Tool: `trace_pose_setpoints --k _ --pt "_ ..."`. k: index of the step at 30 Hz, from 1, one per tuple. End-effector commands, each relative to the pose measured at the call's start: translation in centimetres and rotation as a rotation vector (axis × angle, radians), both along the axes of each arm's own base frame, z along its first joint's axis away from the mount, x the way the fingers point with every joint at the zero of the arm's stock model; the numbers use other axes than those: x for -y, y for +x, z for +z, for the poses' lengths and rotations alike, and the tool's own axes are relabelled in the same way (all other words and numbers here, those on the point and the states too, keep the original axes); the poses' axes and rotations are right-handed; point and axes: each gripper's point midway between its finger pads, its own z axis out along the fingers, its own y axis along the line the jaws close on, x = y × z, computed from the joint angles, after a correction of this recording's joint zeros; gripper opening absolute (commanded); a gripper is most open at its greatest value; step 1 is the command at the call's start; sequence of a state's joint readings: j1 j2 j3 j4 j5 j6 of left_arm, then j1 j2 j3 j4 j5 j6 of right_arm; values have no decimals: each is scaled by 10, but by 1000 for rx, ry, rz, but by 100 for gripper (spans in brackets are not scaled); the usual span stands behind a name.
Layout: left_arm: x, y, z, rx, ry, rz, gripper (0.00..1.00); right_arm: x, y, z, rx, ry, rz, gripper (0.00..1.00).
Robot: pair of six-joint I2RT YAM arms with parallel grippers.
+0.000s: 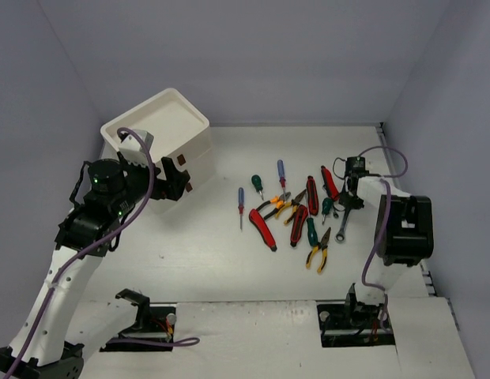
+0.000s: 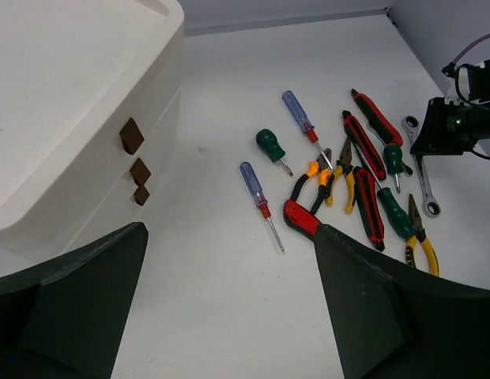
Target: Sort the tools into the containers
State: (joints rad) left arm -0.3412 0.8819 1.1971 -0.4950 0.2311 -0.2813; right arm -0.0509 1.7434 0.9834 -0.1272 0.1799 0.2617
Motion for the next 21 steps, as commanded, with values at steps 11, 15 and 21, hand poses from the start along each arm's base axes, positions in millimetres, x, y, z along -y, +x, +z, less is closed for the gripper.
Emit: trace_pose_setpoints --k 11,15,21 --pt "-9 -6 22 101 37 11 84 -7 -31 -18 -134 89 -39 46" --pt "-11 -6 21 108 60 10 84 -9 -40 -21 -178 101 -37 45" --pt "-9 -5 20 110 69 2 84 -17 -57 -28 -248 140 -30 44"
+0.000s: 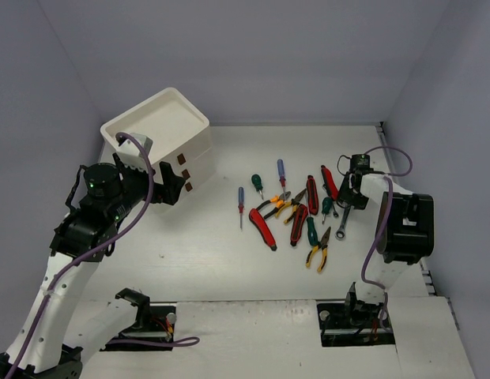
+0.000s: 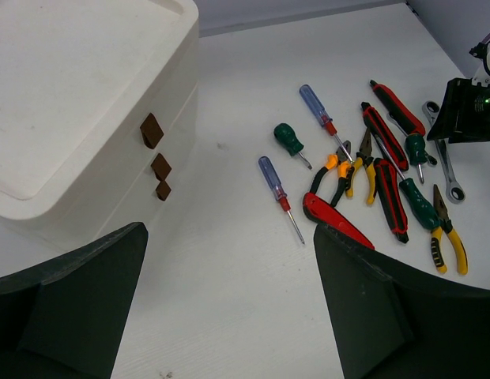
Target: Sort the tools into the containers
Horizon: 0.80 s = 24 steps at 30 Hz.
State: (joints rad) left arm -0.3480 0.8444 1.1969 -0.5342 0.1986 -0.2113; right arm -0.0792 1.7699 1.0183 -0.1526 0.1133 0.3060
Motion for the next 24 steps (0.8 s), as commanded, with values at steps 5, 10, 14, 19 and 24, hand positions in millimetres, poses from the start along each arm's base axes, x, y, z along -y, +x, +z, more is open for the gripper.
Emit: trace_pose_setpoints --k 5,10,14,19,24 --pt "4 5 19 76 7 -16 84 -18 -69 -27 -272 84 15 43" --pt "4 6 18 74 13 -16 84 -19 -73 -31 -292 82 9 42" --pt "5 7 18 70 12 -16 84 -16 -75 -33 -305 65 7 41" --pt "7 8 19 66 4 -20 84 -13 -76 -36 -320 45 1 20" --pt "12 10 21 58 -12 -32 84 -2 -67 -27 -287 -6 -20 0"
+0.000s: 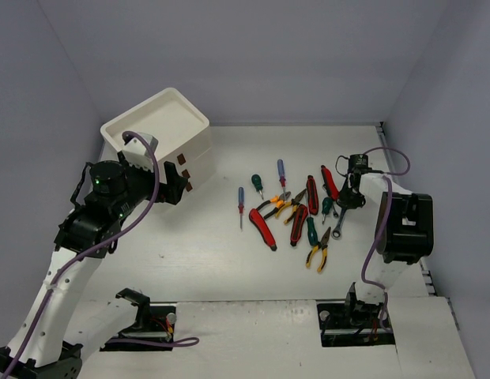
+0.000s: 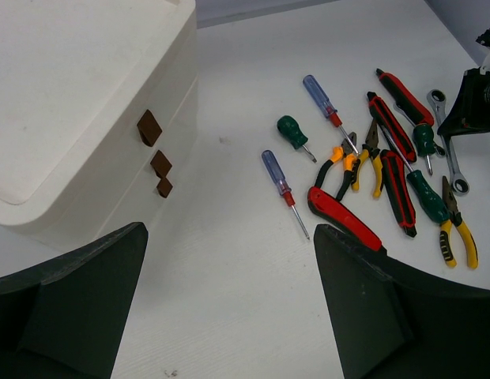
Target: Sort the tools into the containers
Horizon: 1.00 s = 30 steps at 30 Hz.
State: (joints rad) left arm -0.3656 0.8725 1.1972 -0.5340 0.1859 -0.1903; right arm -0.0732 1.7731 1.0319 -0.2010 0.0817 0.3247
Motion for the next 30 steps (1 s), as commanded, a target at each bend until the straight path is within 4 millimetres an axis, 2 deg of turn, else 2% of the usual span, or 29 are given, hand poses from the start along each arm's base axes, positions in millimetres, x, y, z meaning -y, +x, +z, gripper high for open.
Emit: trace_pose_setpoints --k 1,7,13,19,23,30 --pt "10 5 28 68 -49 -27 84 8 -56 -20 -231 -57 -20 0" --pt "22 7 32 41 -89 -56 84 13 -30 24 -86 -105 -10 0" --pt "29 11 37 34 -116 -68 84 0 -9 68 49 -129 60 0" --pt "39 13 40 31 -158 -81 84 -41 9 113 184 -119 204 0" --pt "46 15 41 19 -192 -90 84 -71 13 136 257 -67 297 0" --pt "68 26 49 30 -337 -76 84 -157 7 185 396 -5 562 0"
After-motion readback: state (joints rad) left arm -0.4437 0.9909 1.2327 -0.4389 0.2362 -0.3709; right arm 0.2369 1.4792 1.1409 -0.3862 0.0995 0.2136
